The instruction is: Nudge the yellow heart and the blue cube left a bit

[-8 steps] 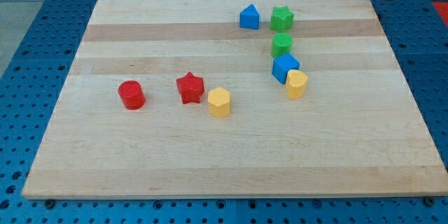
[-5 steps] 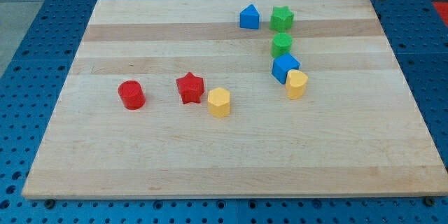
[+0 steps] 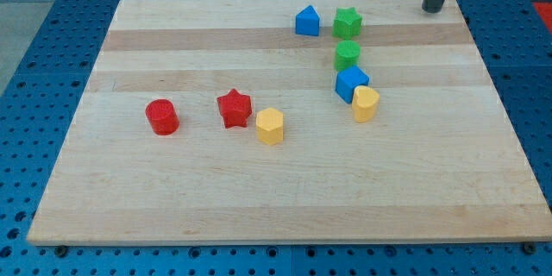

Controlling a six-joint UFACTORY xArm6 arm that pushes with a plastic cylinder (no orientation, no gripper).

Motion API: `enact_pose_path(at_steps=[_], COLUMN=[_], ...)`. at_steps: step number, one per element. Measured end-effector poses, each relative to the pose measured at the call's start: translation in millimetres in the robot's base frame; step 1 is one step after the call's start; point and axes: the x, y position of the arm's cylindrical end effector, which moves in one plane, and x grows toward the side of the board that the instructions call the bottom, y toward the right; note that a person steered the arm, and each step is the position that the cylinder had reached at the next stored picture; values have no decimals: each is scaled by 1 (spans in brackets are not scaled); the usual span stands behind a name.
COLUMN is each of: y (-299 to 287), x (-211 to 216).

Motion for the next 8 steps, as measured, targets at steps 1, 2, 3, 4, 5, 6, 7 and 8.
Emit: enact_pose_path(at_steps=[1,2,3,4,5,6,7,8], y=[0,-1,-5,-19,-41,-74,-104,-127], x=[31,71,112,154,181,192,207,208])
